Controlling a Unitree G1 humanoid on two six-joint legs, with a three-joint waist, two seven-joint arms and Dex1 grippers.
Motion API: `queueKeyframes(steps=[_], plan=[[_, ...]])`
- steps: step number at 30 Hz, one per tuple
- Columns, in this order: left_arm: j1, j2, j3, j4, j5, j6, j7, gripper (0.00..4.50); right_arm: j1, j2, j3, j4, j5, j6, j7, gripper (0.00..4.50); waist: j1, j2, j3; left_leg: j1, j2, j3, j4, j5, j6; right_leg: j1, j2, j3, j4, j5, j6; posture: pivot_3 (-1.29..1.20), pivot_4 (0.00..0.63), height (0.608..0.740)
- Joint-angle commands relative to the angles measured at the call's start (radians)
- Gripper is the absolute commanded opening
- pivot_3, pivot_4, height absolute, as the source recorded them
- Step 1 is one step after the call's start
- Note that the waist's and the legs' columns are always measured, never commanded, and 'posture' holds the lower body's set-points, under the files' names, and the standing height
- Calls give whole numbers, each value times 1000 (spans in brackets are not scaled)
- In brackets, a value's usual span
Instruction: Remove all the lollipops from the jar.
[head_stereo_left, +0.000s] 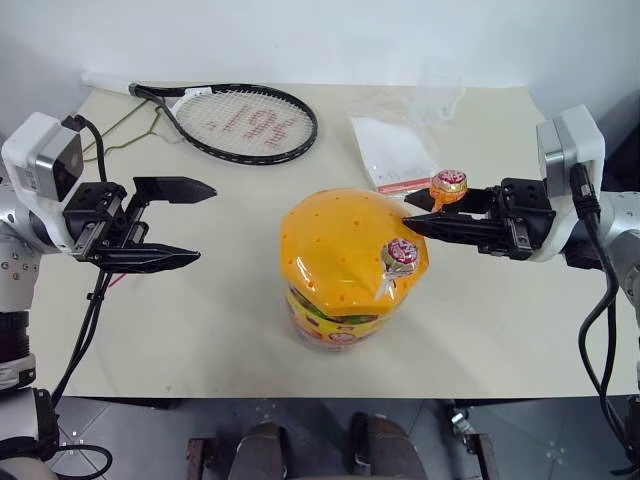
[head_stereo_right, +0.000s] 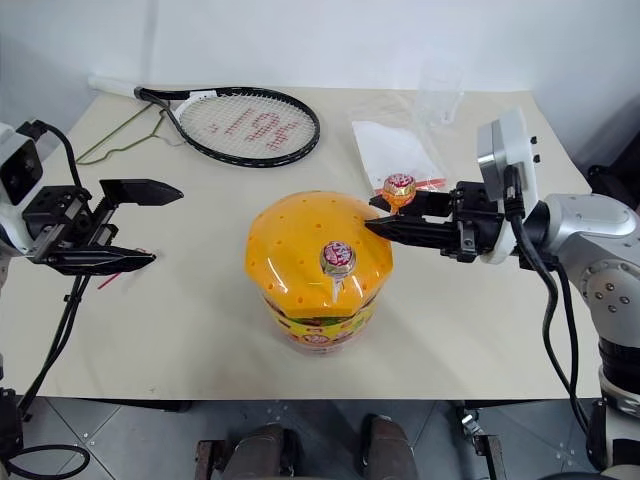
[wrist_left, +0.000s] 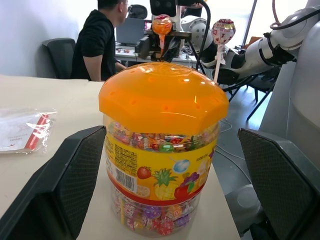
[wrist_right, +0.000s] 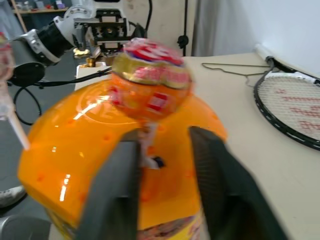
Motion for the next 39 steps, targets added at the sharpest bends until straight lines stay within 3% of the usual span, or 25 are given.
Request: queueKeyframes(steps=[1, 9, 14, 18, 22, 26, 30, 39], plan=[[11, -6, 35, -36, -16, -14, -46, 4500, -48, -8, -51, -22, 32, 10, 0, 29, 0, 0, 0, 0, 0, 0, 0, 0, 0, 0, 0, 1, 0, 0, 0, 0, 150, 740], [8, -23, 34, -38, -13, -17, -46, 4500, -163, 18, -110, 34, 71, 32, -83, 29, -1, 0, 0, -2, 0, 2, 0, 0, 0, -4, 0, 2, 1, 0, 0, 0, 150, 740], [13, -23, 42, -43, -17, -15, -53, 4500, -192, -31, -166, 91, 27, 52, -162, 29, -2, 0, 0, -2, 0, 3, 0, 0, 0, -5, 0, 2, 1, 0, 0, 0, 150, 740], [23, 7, 50, -16, -8, -17, -87, 4500, -78, -196, -175, 136, -39, 209, -208, 29, 5, 0, 0, -4, 0, 3, 0, 0, 0, -6, 0, 2, 1, 0, 0, 0, 150, 740], [14, 18, 42, 10, 6, -33, -101, 4500, 39, -261, -188, 141, -100, 282, -252, 29, -3, 0, 0, -5, 0, 3, 0, 0, 1, -6, 0, 2, 0, 0, 1, 0, 150, 740], [8, 9, 40, 10, -3, -32, -82, 4500, 179, -247, -243, 167, -131, 364, -309, 29, -8, 0, 0, -5, 0, 3, 0, 0, 0, -7, 0, 2, 0, 0, 1, 0, 150, 740], [14, 14, 46, 23, 3, -43, -91, 4500, 292, -222, -217, 190, -205, 395, -366, 29, -8, 0, 0, -6, 0, 3, 0, 0, 0, -7, 0, 2, 0, 0, 1, 0, 150, 740], [13, -8, 44, 10, 1, -55, -60, 4500, 254, -72, -79, 405, -399, 286, -425, 29, -23, 1, 0, -7, 0, 3, 0, 0, 0, -7, 0, 2, 0, 1, 1, 0, 150, 740]])
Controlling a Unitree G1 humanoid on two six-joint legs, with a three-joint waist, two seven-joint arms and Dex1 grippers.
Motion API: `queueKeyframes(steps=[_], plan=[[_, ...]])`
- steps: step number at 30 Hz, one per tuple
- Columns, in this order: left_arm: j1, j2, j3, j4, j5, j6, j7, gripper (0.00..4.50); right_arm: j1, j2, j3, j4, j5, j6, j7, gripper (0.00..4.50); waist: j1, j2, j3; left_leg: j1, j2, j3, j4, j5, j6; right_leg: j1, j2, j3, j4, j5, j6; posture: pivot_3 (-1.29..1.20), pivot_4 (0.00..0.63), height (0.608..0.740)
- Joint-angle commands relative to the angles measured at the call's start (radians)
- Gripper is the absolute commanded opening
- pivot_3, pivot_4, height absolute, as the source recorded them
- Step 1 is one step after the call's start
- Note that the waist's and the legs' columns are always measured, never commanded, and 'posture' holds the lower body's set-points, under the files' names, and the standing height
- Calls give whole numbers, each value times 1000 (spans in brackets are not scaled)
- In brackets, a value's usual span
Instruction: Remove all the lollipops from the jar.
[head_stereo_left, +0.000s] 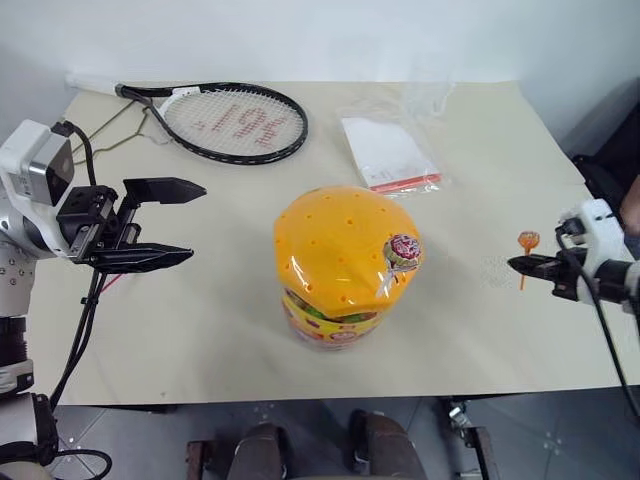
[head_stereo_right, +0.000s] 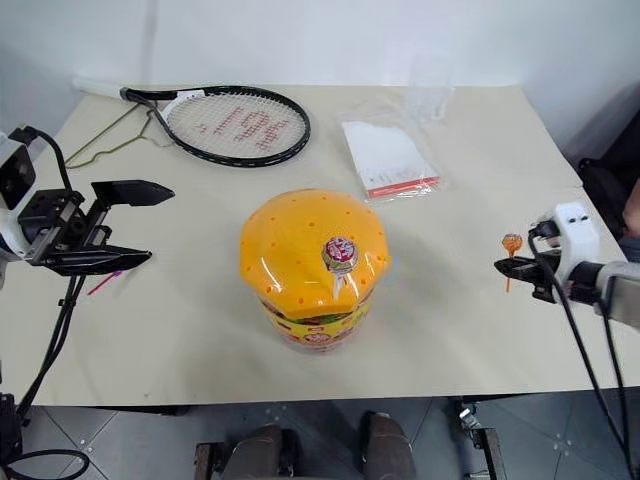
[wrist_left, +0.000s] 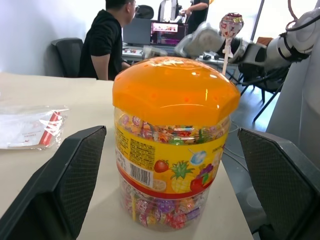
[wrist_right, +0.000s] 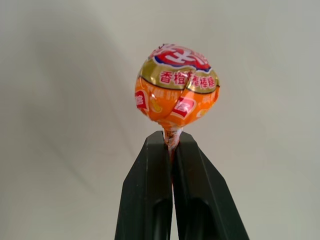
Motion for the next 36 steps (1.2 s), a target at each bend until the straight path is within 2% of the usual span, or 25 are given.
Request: queueKeyframes(steps=[1, 4, 9, 15, 19, 22, 25, 31, 36], plan=[[-10, -3, 25, -38, -18, -10, -56, 4500, -37, 22, 23, 69, -67, -49, 1, 29, 0, 1, 0, 0, 0, 0, 0, 0, 0, 0, 0, 0, 0, 0, 0, 0, 150, 740], [14, 8, 47, -57, -27, 1, -53, 4500, -62, 41, 27, 134, -106, -72, -1, 718, -1, 1, 0, -1, 0, 0, 0, 0, 0, -1, 0, 0, 0, 0, 0, 0, 150, 740], [35, 18, 65, -69, -27, 8, -47, 4500, -62, 37, 12, 162, -132, -83, 25, 2376, 1, 1, 0, -1, 0, 0, 0, 0, 0, -1, 0, 0, 0, 0, 0, 0, 150, 740], [48, 13, 80, -84, -33, 15, -42, 4500, 10, 6, -106, -1, -64, -34, 78, 4432, 3, 1, 0, -1, 0, 0, 0, 0, 0, -1, 0, 0, 0, 0, 0, 0, 150, 740], [52, 16, 86, -82, -32, 17, -47, 4500, 56, -11, -223, -136, 6, 1, 121, 4474, 2, 1, 0, -1, 0, -1, 0, 0, 0, -1, 0, 0, 0, 0, 0, 0, 150, 740], [52, 18, 88, -69, -30, 15, -59, 4500, 49, -24, -390, -320, 151, 30, 187, 4474, 4, 2, 1, -1, 0, -1, 0, 0, 0, -1, 0, 0, 0, 0, 0, 0, 150, 740], [43, 13, 84, -54, -24, 5, -69, 4500, 42, -39, -449, -466, 307, 64, 246, 4474, 3, 2, 1, -1, 0, -2, 0, 0, 0, -1, 0, 0, 0, 0, 0, 0, 150, 740], [27, 7, 79, -17, -15, -24, -84, 4500, -47, -86, -331, -533, 394, 21, 278, 4474, 2, 0, 0, -1, 0, -2, 1, 0, 0, 0, 0, 0, 0, 0, 1, 0, 150, 740], [32, -10, 86, 21, -13, -48, -70, 4500, -173, -31, -176, -567, 509, 15, 255, 4474, 1, 0, 0, -1, 0, -2, 1, 0, 0, 0, 0, 0, 0, 0, 1, 0, 150, 740]])
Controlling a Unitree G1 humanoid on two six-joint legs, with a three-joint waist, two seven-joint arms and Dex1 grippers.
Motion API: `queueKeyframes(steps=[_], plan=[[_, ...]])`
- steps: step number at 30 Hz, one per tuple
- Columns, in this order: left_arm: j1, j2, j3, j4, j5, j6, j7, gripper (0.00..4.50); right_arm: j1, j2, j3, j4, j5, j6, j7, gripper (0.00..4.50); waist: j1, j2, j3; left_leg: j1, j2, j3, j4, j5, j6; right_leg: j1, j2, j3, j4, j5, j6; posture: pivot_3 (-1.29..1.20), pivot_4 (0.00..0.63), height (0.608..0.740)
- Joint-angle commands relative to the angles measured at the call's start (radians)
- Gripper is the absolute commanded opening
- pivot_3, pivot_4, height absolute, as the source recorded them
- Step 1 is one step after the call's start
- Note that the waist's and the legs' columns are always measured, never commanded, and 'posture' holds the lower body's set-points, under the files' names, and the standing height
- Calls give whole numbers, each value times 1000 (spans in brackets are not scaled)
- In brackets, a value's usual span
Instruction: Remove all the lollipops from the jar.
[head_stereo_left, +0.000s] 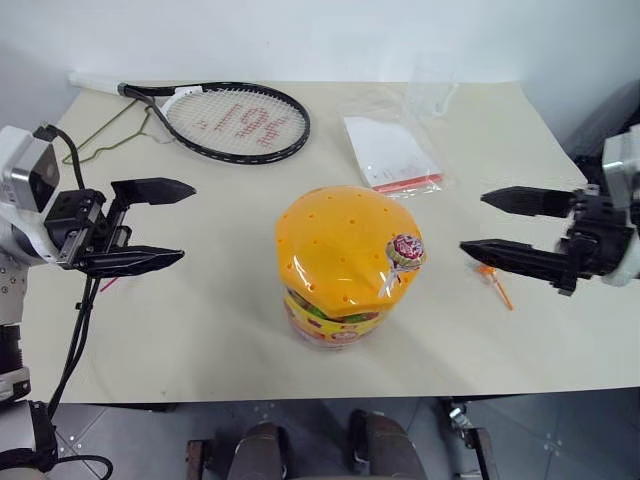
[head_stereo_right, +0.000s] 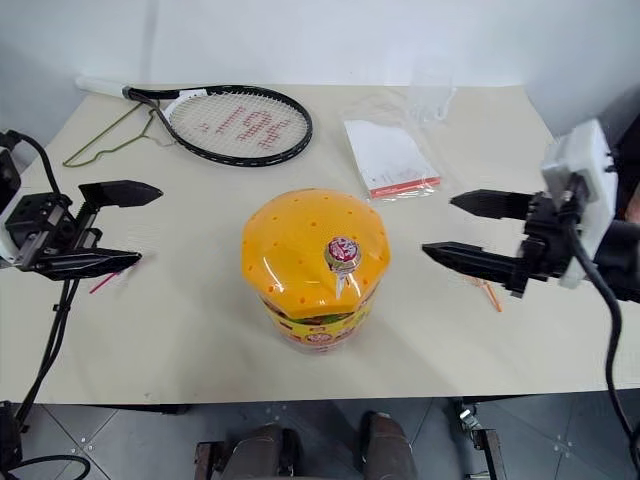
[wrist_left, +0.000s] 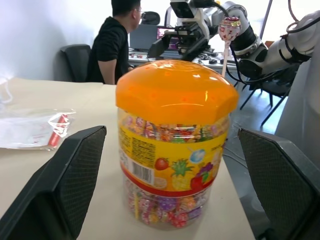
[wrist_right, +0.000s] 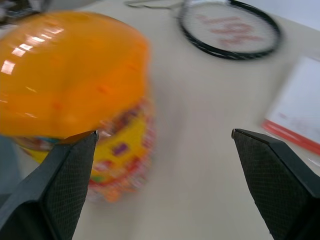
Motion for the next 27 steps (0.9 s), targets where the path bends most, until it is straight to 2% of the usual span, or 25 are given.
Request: queueKeyframes(steps=[1, 5, 13, 19, 27], plan=[[-7, -9, 28, 6, -7, -31, -70, 4500, -60, 26, 72, -42, 62, -31, -8, 4474, 0, 0, 0, 0, 0, 0, 0, 0, 0, 0, 0, 0, 0, 0, 0, 0, 150, 740], [26, -9, 45, -35, -26, -25, -65, 4500, -95, 29, 110, -40, 86, -45, -5, 4474, 3, 0, 0, -1, 0, 0, 0, 0, 0, 0, 0, 0, 0, 0, 0, 0, 150, 740], [40, 3, 55, -51, -24, -20, -63, 4500, -92, -27, 98, -63, 123, -80, 85, 4474, 1, 0, 0, -1, 0, 0, 0, 0, 0, 0, 0, 0, 0, 0, 0, 0, 150, 740], [19, 1, 43, -39, -17, -23, -67, 4500, -143, -30, 197, -139, 89, -141, 140, 4474, 0, 0, 0, -1, 0, 0, 0, 0, 0, 0, 0, 0, 0, 0, 0, 0, 150, 740], [-5, -5, 25, -25, -7, -23, -68, 4500, -200, 25, 334, -164, -14, -242, 164, 4474, 0, 0, 0, 0, 0, 0, 0, 0, 0, 0, 0, 0, 0, 0, 0, 0, 150, 740]])
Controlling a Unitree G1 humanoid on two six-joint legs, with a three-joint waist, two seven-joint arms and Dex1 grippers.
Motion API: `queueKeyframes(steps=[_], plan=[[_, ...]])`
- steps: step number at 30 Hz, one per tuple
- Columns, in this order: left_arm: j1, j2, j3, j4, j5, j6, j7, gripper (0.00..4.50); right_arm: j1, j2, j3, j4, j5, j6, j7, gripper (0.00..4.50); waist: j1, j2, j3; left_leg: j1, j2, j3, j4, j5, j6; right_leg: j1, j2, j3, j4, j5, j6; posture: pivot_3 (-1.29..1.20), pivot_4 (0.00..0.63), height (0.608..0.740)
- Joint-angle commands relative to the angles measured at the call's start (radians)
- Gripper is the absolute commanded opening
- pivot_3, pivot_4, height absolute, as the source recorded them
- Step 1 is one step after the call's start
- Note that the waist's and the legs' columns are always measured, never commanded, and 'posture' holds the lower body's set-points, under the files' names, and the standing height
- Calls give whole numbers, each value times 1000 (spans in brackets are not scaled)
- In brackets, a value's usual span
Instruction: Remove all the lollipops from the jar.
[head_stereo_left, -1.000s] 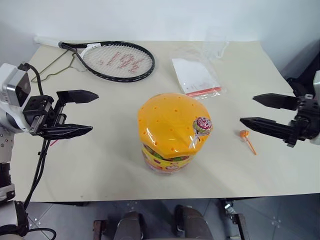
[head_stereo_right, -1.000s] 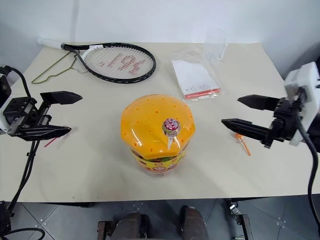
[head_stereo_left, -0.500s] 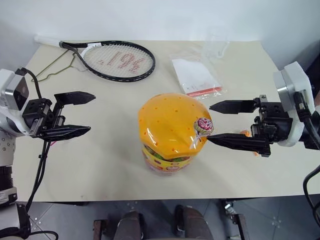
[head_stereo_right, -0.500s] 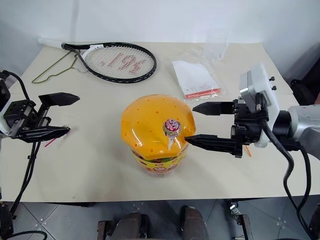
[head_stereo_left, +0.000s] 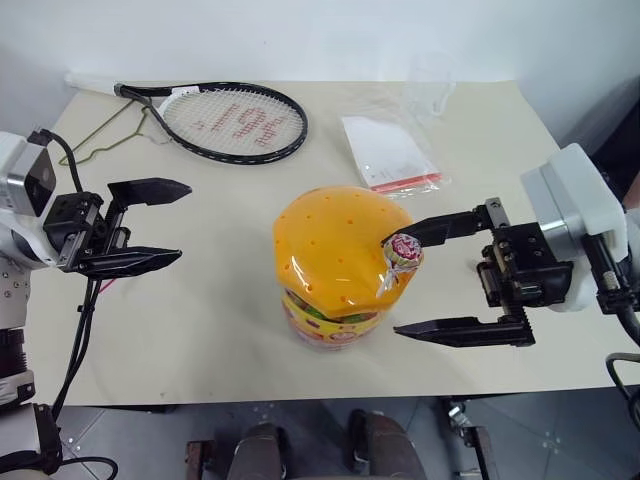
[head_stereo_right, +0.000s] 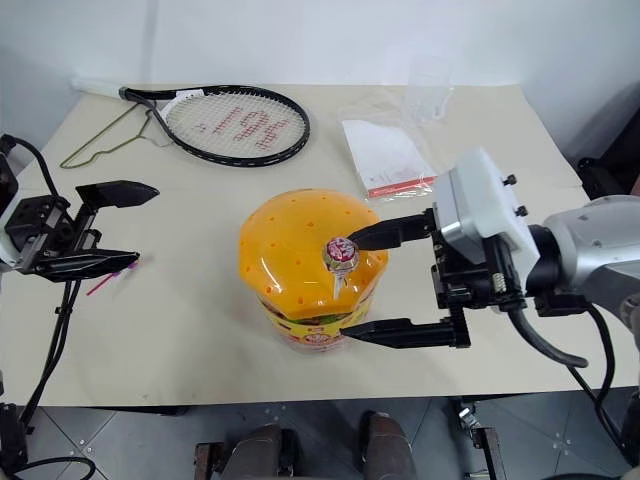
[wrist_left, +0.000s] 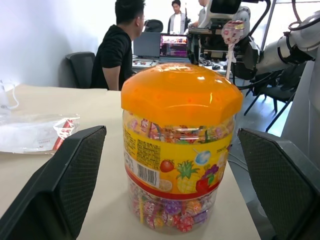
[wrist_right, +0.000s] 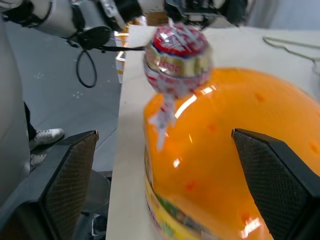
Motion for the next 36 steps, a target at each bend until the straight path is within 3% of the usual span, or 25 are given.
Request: queueKeyframes(steps=[1, 4, 7, 18, 30, 36], plan=[[-17, 12, 4, -13, -5, -5, -68, 4500, -4, 19, 52, -23, -68, -59, 31, 4474, 0, 0, 0, 0, 0, 0, 0, 0, 0, 0, 0, 0, 0, 0, 0, 0, 150, 740], [-21, 9, 0, -10, -4, -7, -69, 4500, -11, 43, 84, -12, -120, -115, 53, 4474, -1, 0, 0, 0, 0, 0, 0, 0, 0, 0, 0, 0, 0, 0, 0, 0, 150, 740], [-24, 8, -1, -11, -5, -7, -69, 4500, -18, 67, 99, -2, -156, -163, 70, 3836, -2, 0, 0, 0, 0, 0, 0, 0, 0, 0, 0, 0, 0, 0, 0, 0, 150, 740], [-24, 7, 0, -17, -10, -5, -66, 4500, -20, 93, 111, 13, -189, -208, 106, 99, 0, 0, 0, 0, 0, 0, 0, 0, 0, 0, 0, 0, 0, 0, 0, 0, 150, 740], [-67, -5, -24, 12, -8, -5, -80, 4500, -129, 171, 7, 187, -110, -245, 119, 20, 0, 0, 0, 0, 0, 0, 1, 0, 0, 0, 0, 0, 1, 0, 0, 0, 150, 740], [-69, 3, -20, 5, -19, 4, -85, 4500, -220, 107, -77, 391, -196, -216, 27, 20, 1, 0, 0, 0, 0, 1, 1, 0, 0, 0, 0, 0, 1, 0, 0, 0, 150, 740]])
